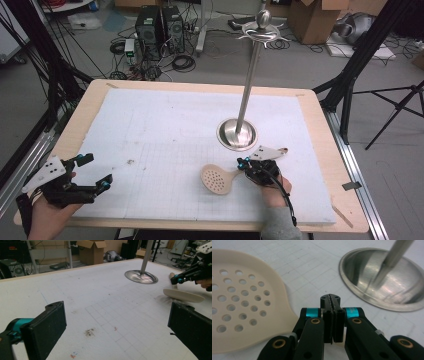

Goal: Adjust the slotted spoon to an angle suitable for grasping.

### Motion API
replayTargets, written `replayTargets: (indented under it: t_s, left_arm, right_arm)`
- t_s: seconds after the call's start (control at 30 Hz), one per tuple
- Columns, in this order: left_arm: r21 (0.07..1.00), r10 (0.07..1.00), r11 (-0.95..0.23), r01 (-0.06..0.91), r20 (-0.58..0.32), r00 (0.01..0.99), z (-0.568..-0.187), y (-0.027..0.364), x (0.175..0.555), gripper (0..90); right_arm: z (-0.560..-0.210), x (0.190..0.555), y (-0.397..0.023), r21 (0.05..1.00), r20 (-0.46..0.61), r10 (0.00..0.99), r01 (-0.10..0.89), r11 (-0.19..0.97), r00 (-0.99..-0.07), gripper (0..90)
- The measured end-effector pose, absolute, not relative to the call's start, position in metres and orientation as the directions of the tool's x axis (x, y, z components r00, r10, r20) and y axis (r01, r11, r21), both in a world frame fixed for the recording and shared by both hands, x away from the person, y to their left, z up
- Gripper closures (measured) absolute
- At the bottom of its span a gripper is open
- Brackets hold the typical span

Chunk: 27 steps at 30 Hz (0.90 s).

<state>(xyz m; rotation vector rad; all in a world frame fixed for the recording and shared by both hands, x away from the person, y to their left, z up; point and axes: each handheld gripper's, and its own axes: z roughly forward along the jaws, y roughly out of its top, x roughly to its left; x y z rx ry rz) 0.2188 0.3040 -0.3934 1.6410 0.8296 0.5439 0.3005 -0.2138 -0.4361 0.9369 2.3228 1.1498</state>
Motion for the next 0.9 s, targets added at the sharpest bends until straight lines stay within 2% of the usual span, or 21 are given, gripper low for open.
replayTargets:
  t_s: [0.37,0.9]
  left_arm:
    - [0.965,0.763,-0.102,0.24,-0.079,0.641,-0.396,0.302,0.219,2.1]
    - [0.963,0.757,-0.109,0.246,-0.079,0.648,-0.398,0.298,0.223,2.1]
  right_arm:
    - [-0.447,0.303,-0.189,0.752,-0.083,0.68,0.402,0.523,-0.729,90.0]
    - [-0.449,0.295,-0.196,0.763,-0.065,0.628,0.367,0.531,-0.775,90.0]
